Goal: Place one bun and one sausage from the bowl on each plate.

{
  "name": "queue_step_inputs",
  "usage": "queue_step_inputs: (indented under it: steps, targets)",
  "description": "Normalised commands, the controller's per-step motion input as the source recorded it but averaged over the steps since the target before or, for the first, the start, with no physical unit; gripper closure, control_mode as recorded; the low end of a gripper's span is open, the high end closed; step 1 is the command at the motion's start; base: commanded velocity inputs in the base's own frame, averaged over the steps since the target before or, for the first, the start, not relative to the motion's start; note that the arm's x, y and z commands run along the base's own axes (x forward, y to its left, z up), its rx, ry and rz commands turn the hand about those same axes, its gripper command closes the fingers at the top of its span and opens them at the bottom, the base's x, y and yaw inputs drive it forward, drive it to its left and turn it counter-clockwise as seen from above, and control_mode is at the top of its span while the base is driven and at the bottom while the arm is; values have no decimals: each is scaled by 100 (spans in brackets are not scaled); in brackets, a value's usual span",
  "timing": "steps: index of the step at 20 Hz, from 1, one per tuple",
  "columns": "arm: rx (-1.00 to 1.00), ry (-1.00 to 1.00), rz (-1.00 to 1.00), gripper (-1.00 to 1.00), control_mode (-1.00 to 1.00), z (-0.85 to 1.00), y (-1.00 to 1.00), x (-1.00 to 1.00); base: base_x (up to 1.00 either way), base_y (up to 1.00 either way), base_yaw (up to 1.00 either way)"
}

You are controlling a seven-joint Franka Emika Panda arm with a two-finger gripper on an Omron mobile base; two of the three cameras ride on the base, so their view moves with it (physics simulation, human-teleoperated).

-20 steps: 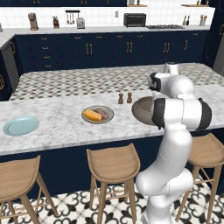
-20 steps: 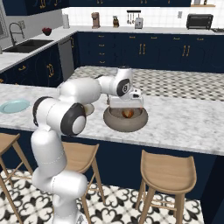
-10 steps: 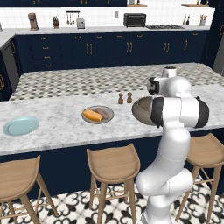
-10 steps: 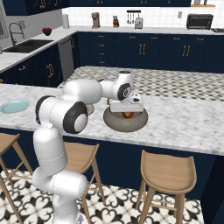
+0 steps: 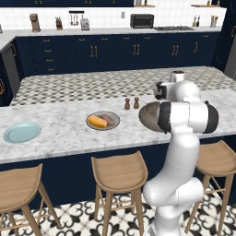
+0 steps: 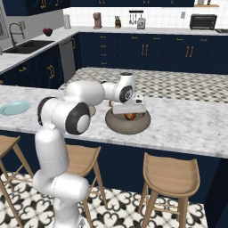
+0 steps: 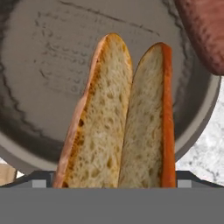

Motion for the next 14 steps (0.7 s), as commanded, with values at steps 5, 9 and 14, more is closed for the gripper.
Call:
queue_step_inputs:
  steps: [5,9,14]
  targets:
    - [0,0,4,100,-100,0,0,12,0,0,0]
    - [0,0,1,100,-100,0,0,0,0,0,0]
    - [0,-2,1,100,-100,20,0,-27,0,0,0]
